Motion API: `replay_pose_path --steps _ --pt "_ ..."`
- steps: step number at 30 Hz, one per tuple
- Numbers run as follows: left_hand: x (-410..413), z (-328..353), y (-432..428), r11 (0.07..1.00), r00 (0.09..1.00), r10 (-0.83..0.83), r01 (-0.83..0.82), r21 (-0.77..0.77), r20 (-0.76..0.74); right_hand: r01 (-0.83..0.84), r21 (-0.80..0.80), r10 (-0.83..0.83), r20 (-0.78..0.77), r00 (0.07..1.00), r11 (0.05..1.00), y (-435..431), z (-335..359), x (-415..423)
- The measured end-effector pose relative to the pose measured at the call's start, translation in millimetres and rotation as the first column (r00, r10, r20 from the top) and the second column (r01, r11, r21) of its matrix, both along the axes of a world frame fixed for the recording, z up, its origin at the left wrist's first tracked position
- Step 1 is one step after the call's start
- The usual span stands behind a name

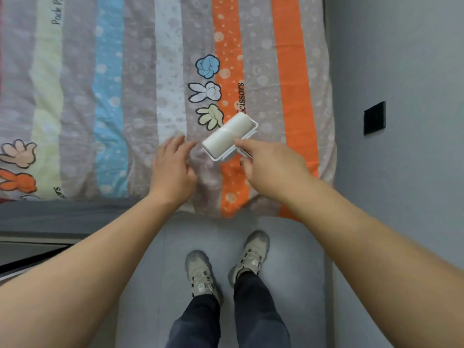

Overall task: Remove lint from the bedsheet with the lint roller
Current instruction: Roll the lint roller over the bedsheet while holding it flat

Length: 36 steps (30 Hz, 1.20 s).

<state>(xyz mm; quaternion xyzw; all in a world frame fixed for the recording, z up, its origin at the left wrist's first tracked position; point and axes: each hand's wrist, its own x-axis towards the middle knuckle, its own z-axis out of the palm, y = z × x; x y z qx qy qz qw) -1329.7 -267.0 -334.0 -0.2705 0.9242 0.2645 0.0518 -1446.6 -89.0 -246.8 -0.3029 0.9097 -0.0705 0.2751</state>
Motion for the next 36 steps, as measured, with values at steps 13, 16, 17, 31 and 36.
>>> replay_pose_path --steps 13,16,17,31,36 --pt "25.6 -6.3 -12.2 0.970 0.934 -0.238 0.244 0.010 0.267 0.093 0.293 -0.074 -0.075 0.994 0.952 103.8 -20.2 68.9" --pt "34.0 -2.7 -18.8 0.969 0.951 -0.229 0.204 0.137 0.208 0.085 0.280 -0.054 -0.118 0.992 0.956 85.2 -10.3 75.6" --pt "36.3 -1.6 -21.7 0.966 0.964 -0.206 0.173 0.192 0.170 0.074 0.258 -0.041 -0.130 0.991 0.963 76.1 -6.8 77.8" --pt "65.9 -0.1 -53.7 0.910 0.996 0.064 -0.030 0.415 -0.070 -0.243 0.081 0.247 -0.049 0.968 0.967 -27.6 -66.8 111.8" --pt "68.1 -13.5 -29.6 0.981 0.961 -0.184 0.166 0.100 0.207 -0.060 0.245 0.077 -0.060 0.995 0.968 79.8 -62.3 95.1"
